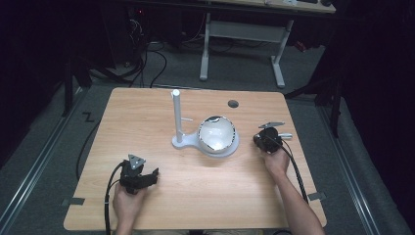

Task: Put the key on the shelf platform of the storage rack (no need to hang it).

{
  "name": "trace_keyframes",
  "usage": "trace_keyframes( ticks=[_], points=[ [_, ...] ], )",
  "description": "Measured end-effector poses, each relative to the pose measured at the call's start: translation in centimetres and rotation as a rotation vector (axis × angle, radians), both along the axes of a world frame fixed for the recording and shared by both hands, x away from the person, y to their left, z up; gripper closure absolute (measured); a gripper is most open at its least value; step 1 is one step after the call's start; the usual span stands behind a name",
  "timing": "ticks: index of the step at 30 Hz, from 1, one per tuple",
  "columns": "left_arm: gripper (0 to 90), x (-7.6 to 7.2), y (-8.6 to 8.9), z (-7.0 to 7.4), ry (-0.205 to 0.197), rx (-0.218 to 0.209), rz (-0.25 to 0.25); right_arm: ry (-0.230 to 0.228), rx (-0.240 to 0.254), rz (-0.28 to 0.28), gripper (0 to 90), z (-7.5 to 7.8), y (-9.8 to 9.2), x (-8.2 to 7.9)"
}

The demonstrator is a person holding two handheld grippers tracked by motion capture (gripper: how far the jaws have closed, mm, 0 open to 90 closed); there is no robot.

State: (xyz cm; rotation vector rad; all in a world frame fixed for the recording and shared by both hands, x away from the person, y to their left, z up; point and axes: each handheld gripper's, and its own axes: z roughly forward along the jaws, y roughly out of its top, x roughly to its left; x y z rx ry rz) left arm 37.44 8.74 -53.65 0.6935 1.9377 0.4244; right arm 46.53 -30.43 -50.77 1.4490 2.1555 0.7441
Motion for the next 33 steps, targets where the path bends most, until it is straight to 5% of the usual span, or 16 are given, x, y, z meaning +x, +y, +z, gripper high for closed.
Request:
trace_keyframes(
  ticks=[26, 33],
  points=[
    [25.4, 0.0, 0.0, 0.0, -0.001, 0.001, -0.001, -0.122, 0.114, 0.109, 90.0, 5.6, -0.3, -3.9],
    [25.4, 0.0, 0.0, 0.0, 0.000, 0.001, 0.000, -0.152, 0.110, 0.147, 90.0, 6.7, 0.1, -5.2]
  ],
)
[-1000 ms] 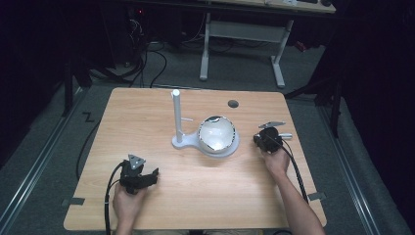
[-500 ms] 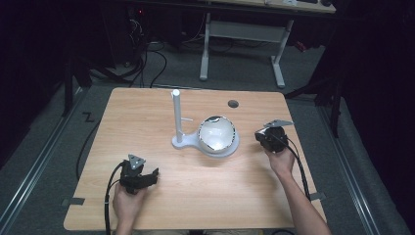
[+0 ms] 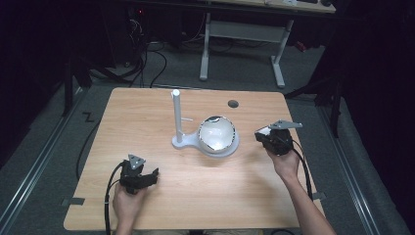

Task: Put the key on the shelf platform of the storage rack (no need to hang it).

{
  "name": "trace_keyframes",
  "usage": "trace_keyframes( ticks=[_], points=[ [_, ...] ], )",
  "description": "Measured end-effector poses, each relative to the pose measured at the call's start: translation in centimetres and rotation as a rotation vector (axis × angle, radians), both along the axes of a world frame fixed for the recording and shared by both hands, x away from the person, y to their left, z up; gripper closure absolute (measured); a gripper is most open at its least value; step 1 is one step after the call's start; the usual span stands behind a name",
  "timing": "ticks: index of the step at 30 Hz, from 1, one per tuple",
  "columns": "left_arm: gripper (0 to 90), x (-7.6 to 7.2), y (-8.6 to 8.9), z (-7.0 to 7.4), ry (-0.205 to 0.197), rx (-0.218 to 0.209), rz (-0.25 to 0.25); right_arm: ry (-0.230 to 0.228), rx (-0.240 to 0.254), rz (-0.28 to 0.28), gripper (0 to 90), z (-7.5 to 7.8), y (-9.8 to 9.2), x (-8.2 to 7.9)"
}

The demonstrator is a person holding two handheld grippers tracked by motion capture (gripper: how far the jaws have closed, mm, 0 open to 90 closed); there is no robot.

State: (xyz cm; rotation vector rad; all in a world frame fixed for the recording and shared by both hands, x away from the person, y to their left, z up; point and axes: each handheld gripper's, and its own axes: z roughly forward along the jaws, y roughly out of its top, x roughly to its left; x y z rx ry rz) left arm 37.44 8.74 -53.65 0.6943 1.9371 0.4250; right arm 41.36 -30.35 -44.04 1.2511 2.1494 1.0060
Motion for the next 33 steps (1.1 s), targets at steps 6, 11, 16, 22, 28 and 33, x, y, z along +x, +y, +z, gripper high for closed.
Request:
trace_keyframes(
  ticks=[6, 11, 16, 22, 28, 33],
  points=[
    [25.4, 0.0, 0.0, 0.0, 0.000, -0.001, 0.001, -0.006, 0.006, 0.006, 90.0, 0.5, -0.1, -0.5],
    [25.5, 0.0, 0.0, 0.0, 0.000, -0.001, 0.000, -0.012, 0.006, 0.021, 90.0, 1.0, 0.1, -1.2],
    [25.5, 0.0, 0.0, 0.0, 0.000, -0.001, 0.001, -0.026, 0.011, 0.039, 89.9, 1.6, 0.4, -2.0],
    [25.5, 0.0, 0.0, 0.0, 0.000, -0.001, 0.000, -0.033, 0.007, 0.065, 89.9, 2.1, 0.8, -2.8],
    [25.5, 0.0, 0.0, 0.0, 0.000, 0.000, -0.001, -0.033, 0.000, 0.083, 89.9, 2.4, 0.9, -3.3],
    [25.5, 0.0, 0.0, 0.0, 0.000, -0.001, 0.000, -0.030, 0.029, 0.099, 89.9, 2.8, 1.1, -3.9]
  ],
)
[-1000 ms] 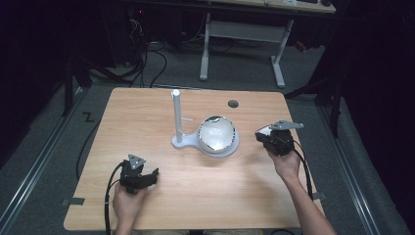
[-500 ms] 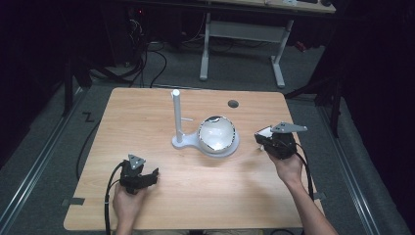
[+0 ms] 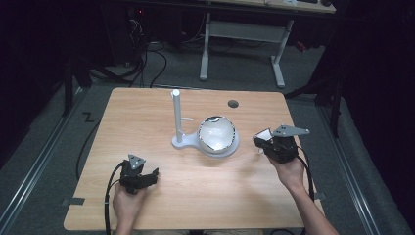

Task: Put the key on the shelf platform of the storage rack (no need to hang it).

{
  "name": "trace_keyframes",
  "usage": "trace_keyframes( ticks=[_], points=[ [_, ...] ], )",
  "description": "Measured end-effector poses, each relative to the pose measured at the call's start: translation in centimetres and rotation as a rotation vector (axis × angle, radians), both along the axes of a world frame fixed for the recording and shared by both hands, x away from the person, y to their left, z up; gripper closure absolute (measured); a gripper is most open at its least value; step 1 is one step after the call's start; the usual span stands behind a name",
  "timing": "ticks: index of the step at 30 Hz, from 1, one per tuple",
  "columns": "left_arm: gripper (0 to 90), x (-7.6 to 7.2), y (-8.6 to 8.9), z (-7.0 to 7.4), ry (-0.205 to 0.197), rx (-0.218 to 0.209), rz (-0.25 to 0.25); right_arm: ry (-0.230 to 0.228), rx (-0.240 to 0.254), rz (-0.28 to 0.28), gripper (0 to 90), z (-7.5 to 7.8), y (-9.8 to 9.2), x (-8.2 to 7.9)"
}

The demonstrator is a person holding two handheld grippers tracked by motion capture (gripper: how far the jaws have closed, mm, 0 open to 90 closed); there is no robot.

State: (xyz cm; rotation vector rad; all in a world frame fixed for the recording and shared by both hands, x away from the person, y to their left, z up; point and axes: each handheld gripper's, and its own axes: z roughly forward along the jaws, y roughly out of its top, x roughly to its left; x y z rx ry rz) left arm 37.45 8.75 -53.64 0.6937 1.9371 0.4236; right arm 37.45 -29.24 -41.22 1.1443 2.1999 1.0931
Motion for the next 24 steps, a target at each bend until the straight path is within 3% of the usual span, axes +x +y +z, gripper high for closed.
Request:
trace_keyframes(
  ticks=[10, 24],
  points=[
    [25.5, 0.0, 0.0, 0.0, 0.000, 0.000, 0.000, -0.010, 0.013, 0.046, 89.9, 0.7, 0.9, -0.7],
    [25.4, 0.0, 0.0, 0.0, 0.000, 0.000, 0.000, -0.052, 0.007, 0.144, 89.8, 3.1, 3.3, -2.2]
  ],
)
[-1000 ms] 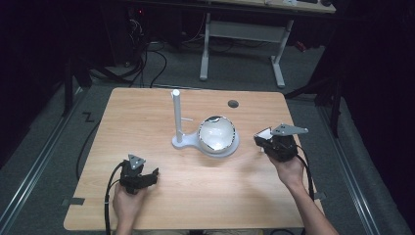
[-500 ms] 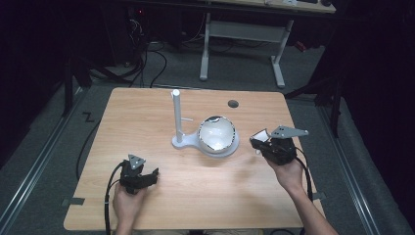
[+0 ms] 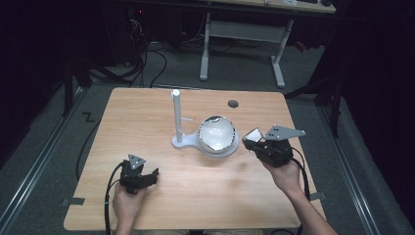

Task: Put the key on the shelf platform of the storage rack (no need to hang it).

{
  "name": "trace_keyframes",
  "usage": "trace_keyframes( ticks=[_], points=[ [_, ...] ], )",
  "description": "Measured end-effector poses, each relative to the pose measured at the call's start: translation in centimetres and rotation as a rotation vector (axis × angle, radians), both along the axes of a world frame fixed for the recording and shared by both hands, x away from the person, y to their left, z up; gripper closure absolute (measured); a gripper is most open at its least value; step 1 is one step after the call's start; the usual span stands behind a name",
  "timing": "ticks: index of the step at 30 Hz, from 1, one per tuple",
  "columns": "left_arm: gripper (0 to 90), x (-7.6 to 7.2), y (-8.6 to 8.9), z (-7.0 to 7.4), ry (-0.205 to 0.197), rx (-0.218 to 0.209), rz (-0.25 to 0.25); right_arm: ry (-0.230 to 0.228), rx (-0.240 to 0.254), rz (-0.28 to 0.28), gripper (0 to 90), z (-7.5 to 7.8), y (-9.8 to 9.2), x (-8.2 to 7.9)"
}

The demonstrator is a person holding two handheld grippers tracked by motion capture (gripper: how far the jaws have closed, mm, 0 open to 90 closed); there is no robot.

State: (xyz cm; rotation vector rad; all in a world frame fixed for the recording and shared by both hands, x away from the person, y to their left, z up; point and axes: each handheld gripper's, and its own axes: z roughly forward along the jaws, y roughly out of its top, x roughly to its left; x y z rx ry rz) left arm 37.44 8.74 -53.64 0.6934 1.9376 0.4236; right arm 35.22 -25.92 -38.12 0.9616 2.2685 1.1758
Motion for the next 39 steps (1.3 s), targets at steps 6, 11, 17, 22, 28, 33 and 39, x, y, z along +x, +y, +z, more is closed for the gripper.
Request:
trace_keyframes(
  ticks=[6, 11, 17, 22, 28, 33, 39],
  points=[
    [25.4, 0.0, 0.0, 0.0, 0.000, 0.000, 0.000, -0.004, 0.015, 0.044, 89.8, 0.9, 1.0, -0.3],
    [25.4, 0.0, 0.0, 0.0, 0.000, 0.000, 0.000, -0.007, 0.023, 0.075, 89.8, 1.6, 1.8, -0.3],
    [25.3, 0.0, 0.0, 0.0, -0.001, 0.001, -0.001, -0.014, 0.026, 0.129, 89.8, 2.3, 3.4, 0.2],
    [25.4, 0.0, 0.0, 0.0, 0.000, -0.001, 0.000, -0.016, 0.032, 0.154, 89.7, 2.5, 4.7, 0.8],
    [25.3, 0.0, 0.0, 0.0, 0.000, -0.001, 0.000, -0.020, 0.027, 0.182, 89.7, 2.7, 5.8, 1.2],
    [25.3, 0.0, 0.1, 0.0, -0.001, 0.000, -0.003, -0.013, 0.022, 0.189, 89.7, 2.0, 6.6, 2.2],
    [25.3, 0.0, 0.1, 0.0, -0.001, 0.000, -0.003, 0.000, 0.009, 0.182, 89.6, 1.1, 7.1, 3.2]
  ],
)
